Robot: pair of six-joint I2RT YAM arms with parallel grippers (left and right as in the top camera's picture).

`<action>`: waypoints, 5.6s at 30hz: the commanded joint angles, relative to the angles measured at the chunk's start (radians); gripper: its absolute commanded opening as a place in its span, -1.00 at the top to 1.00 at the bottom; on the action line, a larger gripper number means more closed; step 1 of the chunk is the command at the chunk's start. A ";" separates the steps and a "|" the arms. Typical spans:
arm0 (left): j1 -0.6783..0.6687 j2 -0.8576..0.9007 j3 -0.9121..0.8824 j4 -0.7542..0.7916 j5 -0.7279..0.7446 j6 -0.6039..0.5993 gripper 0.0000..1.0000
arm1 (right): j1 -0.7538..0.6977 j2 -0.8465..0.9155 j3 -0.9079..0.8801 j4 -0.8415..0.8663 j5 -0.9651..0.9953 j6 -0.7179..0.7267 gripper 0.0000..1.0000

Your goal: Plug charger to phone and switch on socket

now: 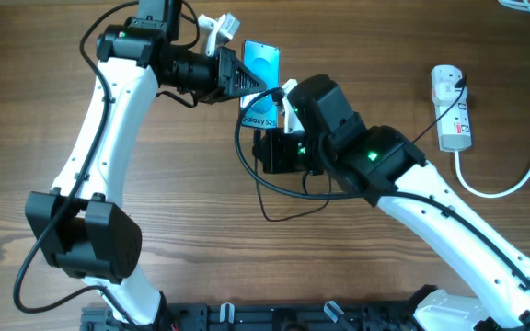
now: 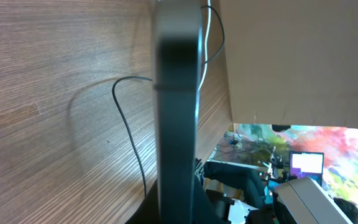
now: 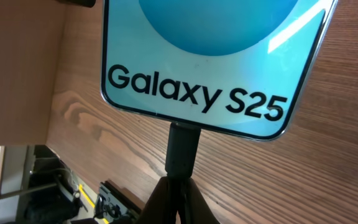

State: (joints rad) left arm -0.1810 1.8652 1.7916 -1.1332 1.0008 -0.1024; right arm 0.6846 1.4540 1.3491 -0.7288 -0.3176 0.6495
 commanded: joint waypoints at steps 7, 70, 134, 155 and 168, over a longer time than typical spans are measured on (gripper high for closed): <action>-0.018 -0.006 0.002 -0.045 0.056 -0.010 0.92 | -0.034 -0.001 0.022 0.067 0.132 -0.044 0.69; -0.207 0.246 -0.320 0.470 -0.407 -0.273 0.90 | -0.453 -0.101 0.017 -0.402 0.087 -0.127 -1.00; 0.107 -0.198 -0.291 0.301 -0.786 -0.272 -1.00 | -1.176 0.431 0.179 -0.085 0.355 -0.101 -0.99; 0.107 -0.198 -0.291 0.301 -0.786 -0.272 -1.00 | -1.131 0.686 0.177 0.071 0.241 -0.117 -0.99; 0.107 -0.198 -0.291 0.301 -0.786 -0.272 -1.00 | -1.130 0.686 0.176 0.023 0.211 -0.126 -1.00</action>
State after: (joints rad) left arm -0.0780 1.6588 1.5021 -0.8314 0.2249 -0.3798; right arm -0.4545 2.1216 1.5211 -0.6876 -0.0597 0.5373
